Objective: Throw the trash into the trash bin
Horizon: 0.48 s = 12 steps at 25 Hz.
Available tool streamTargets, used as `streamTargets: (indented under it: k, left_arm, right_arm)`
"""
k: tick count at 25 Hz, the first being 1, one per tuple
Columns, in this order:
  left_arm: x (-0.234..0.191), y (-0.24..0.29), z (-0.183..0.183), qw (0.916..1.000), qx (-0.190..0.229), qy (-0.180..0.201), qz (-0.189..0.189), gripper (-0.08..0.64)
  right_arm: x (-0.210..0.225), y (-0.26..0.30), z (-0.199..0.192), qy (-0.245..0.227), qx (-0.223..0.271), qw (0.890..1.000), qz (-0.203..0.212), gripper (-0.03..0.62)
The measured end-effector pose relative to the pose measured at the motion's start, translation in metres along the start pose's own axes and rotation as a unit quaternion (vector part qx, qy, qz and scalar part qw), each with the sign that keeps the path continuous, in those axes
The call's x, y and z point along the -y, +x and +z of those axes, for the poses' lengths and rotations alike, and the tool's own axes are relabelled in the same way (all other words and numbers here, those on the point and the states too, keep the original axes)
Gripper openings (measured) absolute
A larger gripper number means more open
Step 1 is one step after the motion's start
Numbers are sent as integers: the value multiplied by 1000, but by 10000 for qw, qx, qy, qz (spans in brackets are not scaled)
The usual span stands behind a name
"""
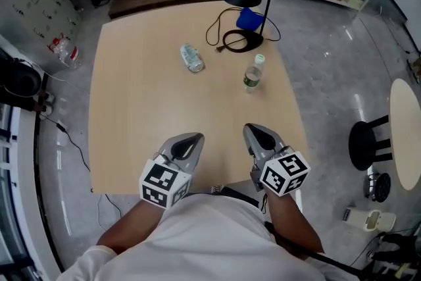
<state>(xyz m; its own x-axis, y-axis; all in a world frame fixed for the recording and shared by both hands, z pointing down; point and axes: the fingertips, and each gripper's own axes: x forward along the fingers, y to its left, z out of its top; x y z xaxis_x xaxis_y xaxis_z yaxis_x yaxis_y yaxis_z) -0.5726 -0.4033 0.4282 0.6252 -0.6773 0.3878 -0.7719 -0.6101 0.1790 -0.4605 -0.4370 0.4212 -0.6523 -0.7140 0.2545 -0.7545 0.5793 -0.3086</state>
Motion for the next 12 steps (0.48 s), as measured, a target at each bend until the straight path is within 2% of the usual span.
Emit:
streamTargets:
  k: [4,12]
  left_arm:
    - [-4,18,3,9999,-80,17,68,6]
    - [-13,54,15,9997,-156,-78,194,6]
  right_arm:
    - [20,11,1,43,-49,10000,44,2]
    - [63,36,6,-154,-206,9997,35,3]
